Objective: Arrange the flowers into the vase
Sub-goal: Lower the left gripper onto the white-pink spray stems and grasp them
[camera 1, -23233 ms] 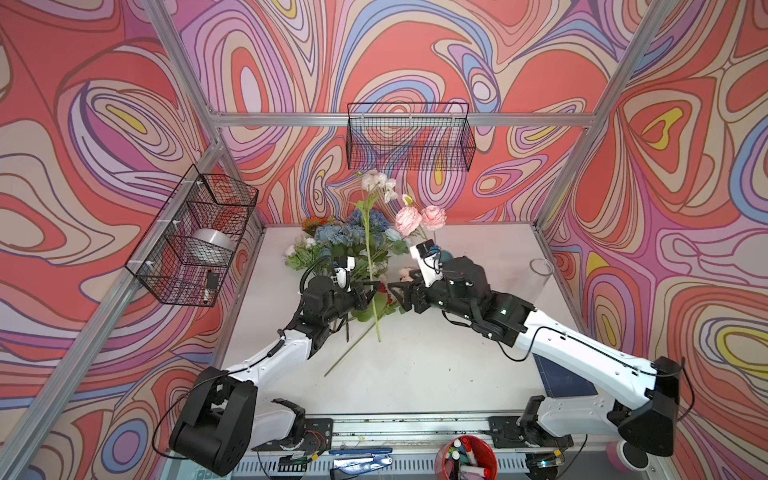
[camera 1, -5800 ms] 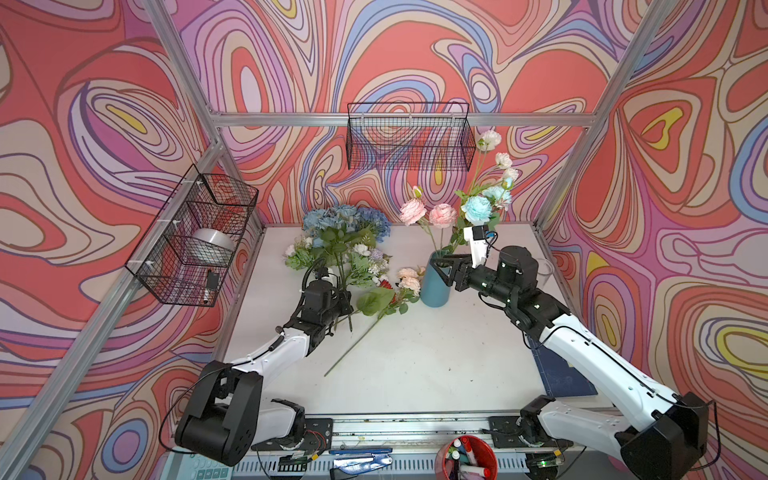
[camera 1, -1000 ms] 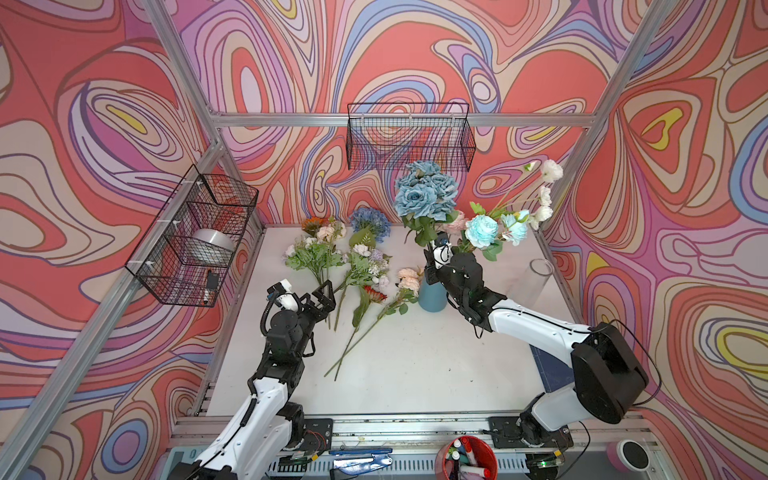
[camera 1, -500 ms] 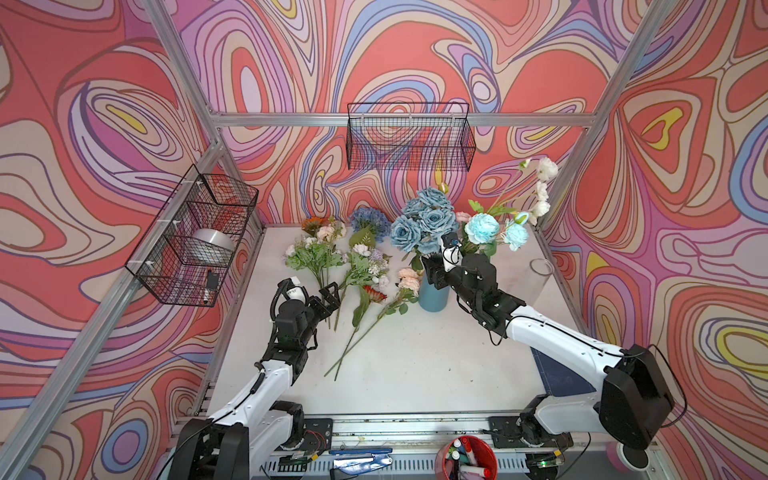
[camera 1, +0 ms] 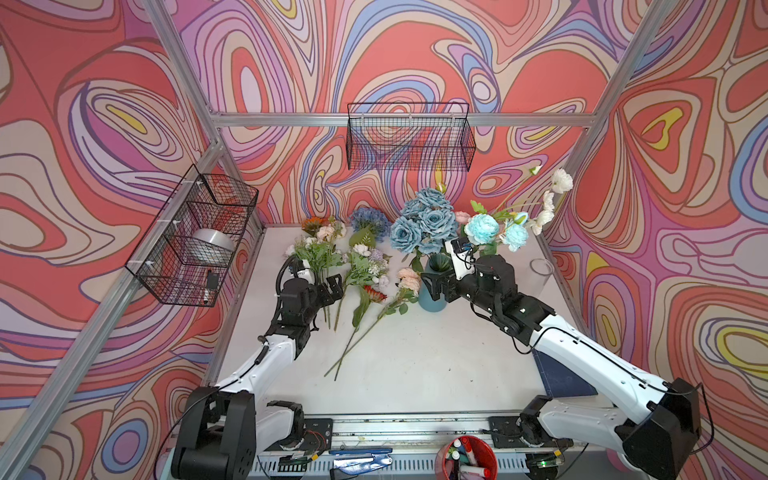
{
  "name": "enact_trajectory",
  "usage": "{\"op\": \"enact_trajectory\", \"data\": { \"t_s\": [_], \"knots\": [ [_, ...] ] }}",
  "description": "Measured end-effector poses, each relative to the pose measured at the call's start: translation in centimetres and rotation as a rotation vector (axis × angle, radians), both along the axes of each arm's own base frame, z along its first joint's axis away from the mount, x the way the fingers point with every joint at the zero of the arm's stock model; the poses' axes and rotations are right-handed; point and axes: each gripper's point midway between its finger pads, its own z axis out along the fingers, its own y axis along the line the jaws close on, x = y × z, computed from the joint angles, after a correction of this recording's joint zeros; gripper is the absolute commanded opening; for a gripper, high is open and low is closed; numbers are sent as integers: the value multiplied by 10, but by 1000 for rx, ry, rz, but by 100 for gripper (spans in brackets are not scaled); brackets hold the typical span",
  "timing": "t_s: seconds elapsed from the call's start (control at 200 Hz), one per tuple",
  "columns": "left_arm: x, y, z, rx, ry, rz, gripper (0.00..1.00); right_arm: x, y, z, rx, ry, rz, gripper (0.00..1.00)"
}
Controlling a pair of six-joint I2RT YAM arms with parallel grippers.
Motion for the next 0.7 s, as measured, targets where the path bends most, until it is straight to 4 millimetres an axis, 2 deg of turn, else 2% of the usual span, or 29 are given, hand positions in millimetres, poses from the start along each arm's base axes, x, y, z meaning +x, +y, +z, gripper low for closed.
{"op": "enact_trajectory", "data": {
  "t_s": [0.045, 0.17, 0.421, 0.521, 0.701],
  "knots": [
    [8, -4, -4, 22, 20, -26, 74, -4, 2, -4, 10, 30, 12, 98],
    [27, -9, -16, 71, 70, -70, 75, -13, 5, -14, 41, 102, 37, 98],
    [58, -17, -65, 67, 229, -112, 84, -24, 7, -28, 83, 171, 50, 98],
    [64, -18, -81, 30, 277, -116, 85, -24, 8, -26, 93, 169, 51, 99],
    [61, -26, -103, -43, 350, -145, 84, -23, 9, -23, 103, 161, 52, 98]
  ]
}}
